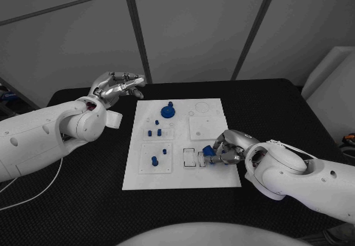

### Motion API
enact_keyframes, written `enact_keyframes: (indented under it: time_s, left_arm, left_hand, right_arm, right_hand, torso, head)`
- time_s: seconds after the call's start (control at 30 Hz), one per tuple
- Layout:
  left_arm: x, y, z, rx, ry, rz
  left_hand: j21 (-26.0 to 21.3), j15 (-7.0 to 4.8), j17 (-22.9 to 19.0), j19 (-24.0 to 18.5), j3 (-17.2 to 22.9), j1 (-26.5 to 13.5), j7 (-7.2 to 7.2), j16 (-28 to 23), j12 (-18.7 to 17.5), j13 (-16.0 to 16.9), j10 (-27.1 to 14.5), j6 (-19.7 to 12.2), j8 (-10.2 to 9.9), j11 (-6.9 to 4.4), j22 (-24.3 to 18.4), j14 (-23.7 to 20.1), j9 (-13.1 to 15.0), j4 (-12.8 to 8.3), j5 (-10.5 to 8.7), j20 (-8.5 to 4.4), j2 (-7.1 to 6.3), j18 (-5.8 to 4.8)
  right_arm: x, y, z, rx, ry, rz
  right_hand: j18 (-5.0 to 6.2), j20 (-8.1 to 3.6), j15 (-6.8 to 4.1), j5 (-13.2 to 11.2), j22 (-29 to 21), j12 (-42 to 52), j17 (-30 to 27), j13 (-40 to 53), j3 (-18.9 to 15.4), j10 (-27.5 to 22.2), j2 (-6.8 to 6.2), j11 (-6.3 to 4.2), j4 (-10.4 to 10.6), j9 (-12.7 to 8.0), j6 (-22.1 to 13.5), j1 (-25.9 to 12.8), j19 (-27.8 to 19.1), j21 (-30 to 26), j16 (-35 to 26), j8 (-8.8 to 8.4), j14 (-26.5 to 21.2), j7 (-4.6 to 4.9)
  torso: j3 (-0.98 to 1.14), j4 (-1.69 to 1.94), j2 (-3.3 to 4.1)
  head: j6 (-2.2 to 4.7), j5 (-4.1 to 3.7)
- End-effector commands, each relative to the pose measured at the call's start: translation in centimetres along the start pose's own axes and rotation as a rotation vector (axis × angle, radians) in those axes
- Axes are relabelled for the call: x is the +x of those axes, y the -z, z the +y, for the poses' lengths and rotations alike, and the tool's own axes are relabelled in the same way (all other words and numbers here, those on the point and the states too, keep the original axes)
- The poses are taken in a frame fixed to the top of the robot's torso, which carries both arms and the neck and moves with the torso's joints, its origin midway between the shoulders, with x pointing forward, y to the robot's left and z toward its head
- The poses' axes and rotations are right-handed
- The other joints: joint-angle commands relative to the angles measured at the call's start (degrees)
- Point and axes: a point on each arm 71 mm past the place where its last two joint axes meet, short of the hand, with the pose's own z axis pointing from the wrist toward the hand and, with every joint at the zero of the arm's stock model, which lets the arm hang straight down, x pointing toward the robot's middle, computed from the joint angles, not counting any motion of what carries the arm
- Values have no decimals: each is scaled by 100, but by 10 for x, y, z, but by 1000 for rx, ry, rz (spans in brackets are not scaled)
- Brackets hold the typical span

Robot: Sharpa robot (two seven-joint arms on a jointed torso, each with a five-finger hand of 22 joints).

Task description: Assemble the parts on the task board

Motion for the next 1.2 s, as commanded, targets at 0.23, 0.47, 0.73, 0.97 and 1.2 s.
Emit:
enact_keyframes:
  time_s: [0.23, 0.47, 0.73, 0.97, 1.2]
  left_arm:
    - [2, -1, -2, 18, 10, 18]
    - [2, -1, -2, 19, 10, 19]
    - [3, -1, -2, 19, 11, 22]
    - [3, -1, -2, 19, 13, 24]
    - [4, -1, -2, 18, 13, 25]
  left_hand:
    - [-27, 0, -15, 20, -41, 25, -6, 24, 26, -5, -51, -57, 32, -9, -18, -42, -1, -12, 7, 26, 36, -54]
    - [-32, 0, -20, 22, -43, 37, -6, 25, 29, -6, -56, -60, 35, -9, -22, -45, -2, -15, 8, 26, 41, -54]
    - [-32, 0, -20, 22, -43, 37, -6, 25, 29, -6, -56, -60, 35, -9, -22, -45, -2, -15, 8, 26, 41, -54]
    - [-32, 0, -20, 22, -43, 37, -6, 25, 29, -6, -56, -60, 35, -9, -22, -45, -2, -15, 8, 26, 41, -54]
    - [-32, 0, -20, 22, -43, 37, -6, 25, 29, -6, -56, -60, 35, -9, -22, -45, -2, -15, 8, 26, 41, -54]
  right_arm:
    - [-2, 11, 4, 2, -140, -30]
    - [-2, 13, 8, -4, -176, -36]
    - [3, 11, 17, -22, -170, 11]
    - [12, 5, 28, -36, -153, 71]
    - [16, 0, 35, -44, -147, 88]
  right_hand:
    - [-123, -39, -42, 31, 52, 34, 1243, 145, -8, 51, 95, -57, 68, 134, 150, -24, 59, 63, 36, 106, 535, -95]
    - [-125, -53, -59, 26, 68, 38, 1256, 166, -20, 68, 134, -80, 73, 173, 198, -49, 67, 72, 41, 152, 538, -123]
    - [-124, -74, -76, -30, 55, 4, 1246, 154, -130, 67, 151, -94, 90, 241, 203, -272, 56, 65, 36, 200, 535, -137]
    - [-110, -78, -79, -326, -16, -120, 1181, 35, -237, 3, 116, -98, 87, 306, 187, -403, 8, 18, 6, 236, 519, -142]
    - [-110, -80, -84, -409, -14, -137, 1185, 35, -278, 6, 127, -103, 93, 343, 191, -484, 6, 16, 7, 262, 520, -150]
  torso:
    - [-8, 14, 1]
    - [-9, 18, 7]
    - [-13, 22, 5]
    - [-14, 34, 14]
    - [-14, 31, 18]
  head:
    - [10, 5]
    - [23, 14]
    - [29, 31]
    - [38, 45]
    - [33, 72]
